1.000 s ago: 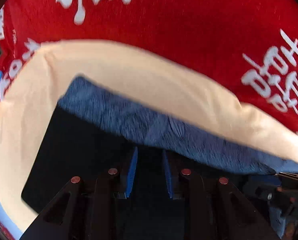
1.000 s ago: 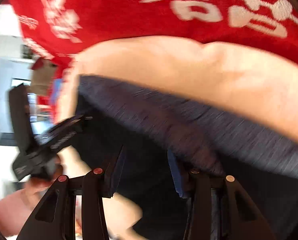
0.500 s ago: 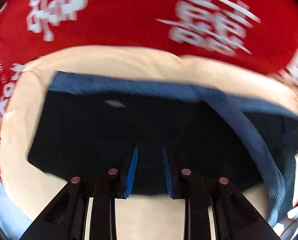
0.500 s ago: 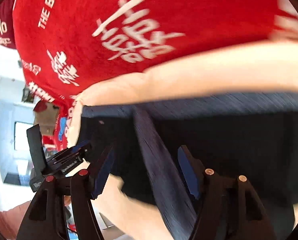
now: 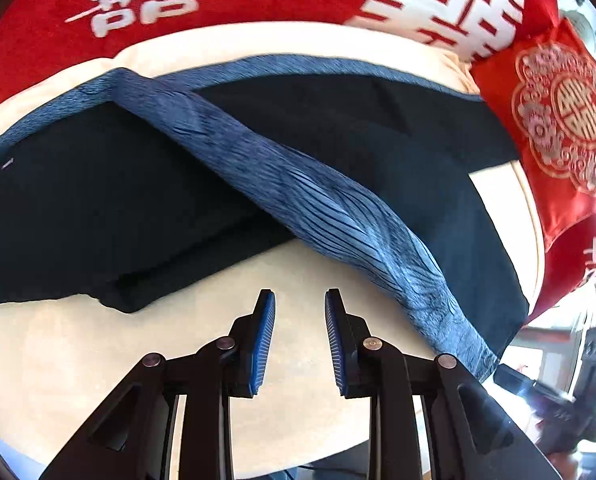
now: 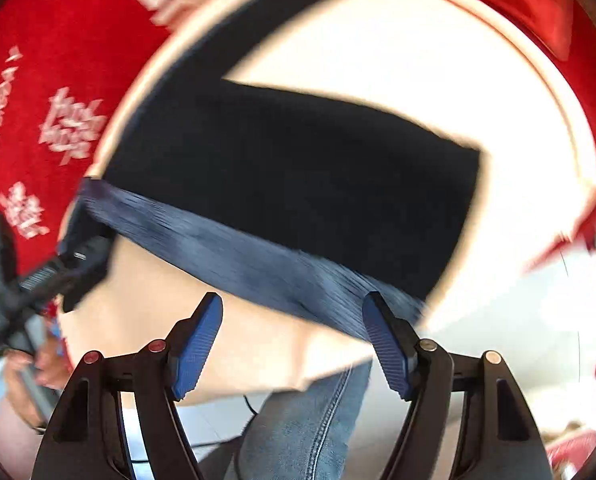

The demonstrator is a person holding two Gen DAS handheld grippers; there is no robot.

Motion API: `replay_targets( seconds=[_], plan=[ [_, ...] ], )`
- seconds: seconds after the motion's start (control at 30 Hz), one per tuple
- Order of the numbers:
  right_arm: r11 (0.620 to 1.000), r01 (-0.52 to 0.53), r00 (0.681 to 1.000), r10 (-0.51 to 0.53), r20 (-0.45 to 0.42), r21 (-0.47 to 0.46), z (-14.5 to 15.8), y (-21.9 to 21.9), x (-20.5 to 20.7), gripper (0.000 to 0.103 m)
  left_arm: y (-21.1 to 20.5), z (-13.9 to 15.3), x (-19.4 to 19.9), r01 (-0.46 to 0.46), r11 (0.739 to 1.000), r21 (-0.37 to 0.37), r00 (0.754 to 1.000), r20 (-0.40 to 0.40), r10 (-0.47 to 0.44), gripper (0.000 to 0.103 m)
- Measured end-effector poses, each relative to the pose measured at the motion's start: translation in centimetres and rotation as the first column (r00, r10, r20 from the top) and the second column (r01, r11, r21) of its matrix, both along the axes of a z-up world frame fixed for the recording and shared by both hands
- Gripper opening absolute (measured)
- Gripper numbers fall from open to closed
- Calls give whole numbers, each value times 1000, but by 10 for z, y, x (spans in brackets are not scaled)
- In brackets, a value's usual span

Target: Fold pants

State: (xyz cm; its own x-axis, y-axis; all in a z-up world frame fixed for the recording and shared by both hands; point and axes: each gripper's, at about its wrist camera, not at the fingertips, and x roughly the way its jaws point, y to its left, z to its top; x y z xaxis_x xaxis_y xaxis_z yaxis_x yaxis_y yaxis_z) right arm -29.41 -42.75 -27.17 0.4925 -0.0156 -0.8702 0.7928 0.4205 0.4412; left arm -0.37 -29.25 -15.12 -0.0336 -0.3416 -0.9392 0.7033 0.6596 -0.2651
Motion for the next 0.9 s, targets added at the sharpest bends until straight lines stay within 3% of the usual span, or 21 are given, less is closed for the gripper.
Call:
replay_targets(
  seconds=[0.1,0.27,0.43,0.47,0.53,0.57,0.63,0.77,0.9],
  plan=[
    [998,52,999,-51,-10,36,-26,0,-25,76,-9,-7,-5,38,999,9,999,26,-38,28],
    [994,77,997,-78,13,76,-47,-13,-42,75,-25,-25,-12,60,998,17,998,-18,-59,28],
    [991,-23,991,6,135,129,-54,-31,-36,58,-36,-28,-20,54,998,-22,996,-73,-56,28],
    [989,-38,990,18,141,143,-55,-32,-35,53,-37,-27,-20,46,999,-29,995,-90,-48,28],
    [980,-59,988,31,148,191,-58,-38,-38,3,-40,-30,-22,38,999,-33,991,-124,-41,28],
    [975,-61,987,28,158,212,-58,-40,-41,3,-41,-31,-23,41,999,-33,991,-128,-45,28],
    [971,-71,979,25,203,227,-47,-42,-44,3,-43,-33,-26,51,998,-27,991,-120,-54,28],
    [977,-128,958,78,276,168,3,-61,-42,3,-39,-29,-23,28,999,-20,992,-124,-31,28],
    [980,-180,924,141,357,80,63,-97,-22,3,-46,-7,-14,-11,999,-47,996,-94,6,28]
  ],
)
